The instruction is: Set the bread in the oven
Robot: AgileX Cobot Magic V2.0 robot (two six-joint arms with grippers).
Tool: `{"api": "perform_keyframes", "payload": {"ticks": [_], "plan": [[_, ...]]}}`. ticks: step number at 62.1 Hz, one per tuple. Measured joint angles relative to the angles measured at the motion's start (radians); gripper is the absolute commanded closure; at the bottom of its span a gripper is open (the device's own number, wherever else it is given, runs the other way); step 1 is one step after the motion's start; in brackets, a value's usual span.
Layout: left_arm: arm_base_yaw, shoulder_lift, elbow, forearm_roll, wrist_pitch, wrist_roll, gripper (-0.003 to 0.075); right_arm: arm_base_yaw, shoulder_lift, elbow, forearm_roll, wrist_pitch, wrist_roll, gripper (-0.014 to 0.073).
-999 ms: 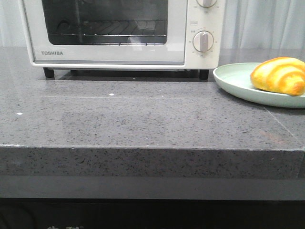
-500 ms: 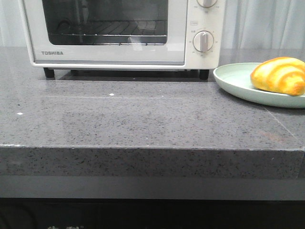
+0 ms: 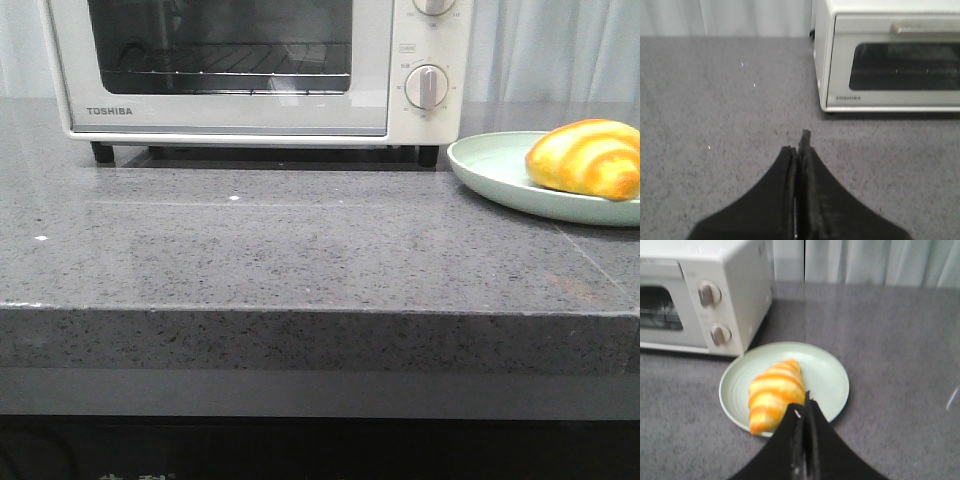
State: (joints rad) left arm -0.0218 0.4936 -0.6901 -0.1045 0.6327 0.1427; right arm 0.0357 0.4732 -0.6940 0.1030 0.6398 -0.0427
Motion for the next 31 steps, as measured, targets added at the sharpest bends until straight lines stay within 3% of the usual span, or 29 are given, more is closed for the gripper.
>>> {"api": "perform_keyframes", "payload": {"ticks": [10, 31], "plan": [[0.0, 0.075, 0.0, 0.0, 0.05, 0.0, 0.0738, 0.0, 0.111, 0.0, -0.002, 0.08, 0.0, 0.0655], [0.0, 0.178, 0.0, -0.019, 0.052, 0.0, 0.0738, 0.0, 0.226, 0.0, -0.005, 0.108, 0.0, 0.0655]]}}
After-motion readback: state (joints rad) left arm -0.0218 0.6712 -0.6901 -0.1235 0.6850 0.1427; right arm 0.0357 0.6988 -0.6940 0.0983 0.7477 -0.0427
